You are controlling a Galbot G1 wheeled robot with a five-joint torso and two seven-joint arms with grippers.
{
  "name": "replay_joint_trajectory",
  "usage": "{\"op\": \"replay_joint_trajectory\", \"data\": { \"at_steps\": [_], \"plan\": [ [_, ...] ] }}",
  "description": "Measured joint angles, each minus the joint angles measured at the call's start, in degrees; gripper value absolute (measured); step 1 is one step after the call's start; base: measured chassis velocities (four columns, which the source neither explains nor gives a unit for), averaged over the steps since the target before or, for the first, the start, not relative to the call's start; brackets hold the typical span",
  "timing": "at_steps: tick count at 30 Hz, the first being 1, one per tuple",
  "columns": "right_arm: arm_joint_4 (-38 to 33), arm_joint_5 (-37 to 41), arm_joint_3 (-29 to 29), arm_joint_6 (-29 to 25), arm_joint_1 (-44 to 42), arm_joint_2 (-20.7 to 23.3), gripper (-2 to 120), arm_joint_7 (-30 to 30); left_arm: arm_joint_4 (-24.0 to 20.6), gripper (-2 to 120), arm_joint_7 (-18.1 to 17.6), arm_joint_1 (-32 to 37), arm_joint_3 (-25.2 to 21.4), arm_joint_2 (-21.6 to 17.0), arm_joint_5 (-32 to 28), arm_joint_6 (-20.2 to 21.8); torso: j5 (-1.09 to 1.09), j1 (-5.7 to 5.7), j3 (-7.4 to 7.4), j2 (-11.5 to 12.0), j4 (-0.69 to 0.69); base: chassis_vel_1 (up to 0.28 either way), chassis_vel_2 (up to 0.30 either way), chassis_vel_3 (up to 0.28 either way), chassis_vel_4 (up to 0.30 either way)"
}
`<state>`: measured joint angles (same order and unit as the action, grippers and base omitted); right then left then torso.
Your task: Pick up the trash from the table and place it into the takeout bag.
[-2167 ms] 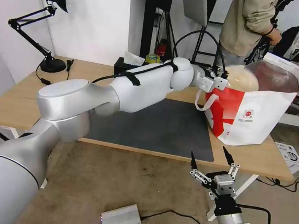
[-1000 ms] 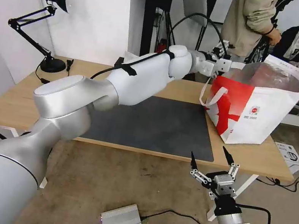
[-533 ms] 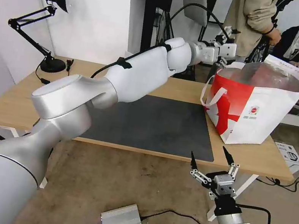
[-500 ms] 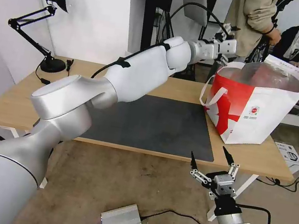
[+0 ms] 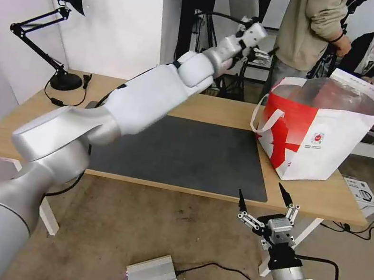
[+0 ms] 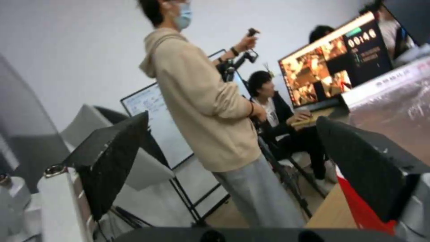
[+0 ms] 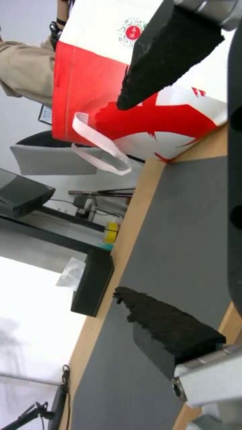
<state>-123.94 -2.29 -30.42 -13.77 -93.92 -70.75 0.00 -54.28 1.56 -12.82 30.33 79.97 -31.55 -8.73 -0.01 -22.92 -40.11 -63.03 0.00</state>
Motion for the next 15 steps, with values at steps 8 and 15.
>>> {"op": "replay_joint_trajectory", "data": {
  "at_steps": [8, 15],
  "plan": [
    [0.0, 0.0, 0.0, 0.0, 0.0, 0.0, 100, 0.0, -5.39, 100, -0.85, 3.25, -2.45, -4.92, -3.04, -0.71, 0.0, 0.0, 0.0, 0.0, 0.0, 0.0, 0.0, 0.0, 0.0],
    [0.0, 0.0, 0.0, 0.0, 0.0, 0.0, 100, 0.0, -14.62, 100, -3.45, 7.86, -4.8, -11.76, -4.78, 0.25, 0.0, 0.0, 0.0, 0.0, 0.01, 0.0, 0.0, 0.0, 0.0]
  ]
}}
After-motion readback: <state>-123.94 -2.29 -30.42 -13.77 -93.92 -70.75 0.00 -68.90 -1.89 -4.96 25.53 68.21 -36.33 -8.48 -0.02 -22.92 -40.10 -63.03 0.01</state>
